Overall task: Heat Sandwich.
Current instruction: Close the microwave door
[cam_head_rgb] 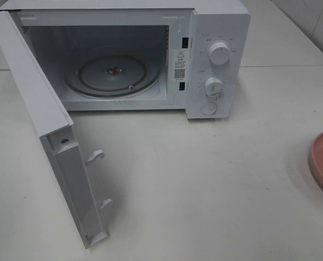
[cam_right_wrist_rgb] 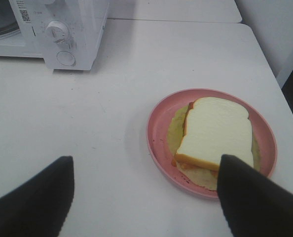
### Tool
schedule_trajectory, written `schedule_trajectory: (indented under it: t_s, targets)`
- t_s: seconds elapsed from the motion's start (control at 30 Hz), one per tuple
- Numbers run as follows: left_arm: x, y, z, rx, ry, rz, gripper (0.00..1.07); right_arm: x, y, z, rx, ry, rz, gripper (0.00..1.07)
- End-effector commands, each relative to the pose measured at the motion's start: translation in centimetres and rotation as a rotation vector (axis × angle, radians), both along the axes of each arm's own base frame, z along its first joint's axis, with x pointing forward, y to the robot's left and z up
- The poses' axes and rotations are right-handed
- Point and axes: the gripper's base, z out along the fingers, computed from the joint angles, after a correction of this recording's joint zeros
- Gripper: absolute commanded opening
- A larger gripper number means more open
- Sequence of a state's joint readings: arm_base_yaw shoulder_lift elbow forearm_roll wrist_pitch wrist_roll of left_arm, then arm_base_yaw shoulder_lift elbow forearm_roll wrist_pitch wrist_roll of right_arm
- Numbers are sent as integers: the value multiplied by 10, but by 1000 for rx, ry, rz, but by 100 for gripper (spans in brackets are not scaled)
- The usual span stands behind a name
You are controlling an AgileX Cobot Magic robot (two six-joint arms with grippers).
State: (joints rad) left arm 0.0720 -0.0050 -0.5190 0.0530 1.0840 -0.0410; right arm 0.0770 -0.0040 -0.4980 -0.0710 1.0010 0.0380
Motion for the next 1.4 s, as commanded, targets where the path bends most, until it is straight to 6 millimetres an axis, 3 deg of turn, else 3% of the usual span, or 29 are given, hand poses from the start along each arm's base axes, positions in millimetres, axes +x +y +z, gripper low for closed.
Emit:
schedule_trajectory:
  t_s: [0.03, 1.03, 1.27, 1.4]
  targets:
    - [0, 0, 1, -2, -18, 1, 98, -4, 0, 0, 1, -31, -4, 76]
    - [0, -2, 1, -17, -21, -6, 98, -4, 0, 0, 1, -31, -4, 76]
    - [-1, -2, 10, -13, -70, -7, 98, -4, 0, 0, 1, -31, -4, 76]
    - [18, 0, 21, -12, -58, -8, 93, -4, 0, 0, 1, -31, -4, 76]
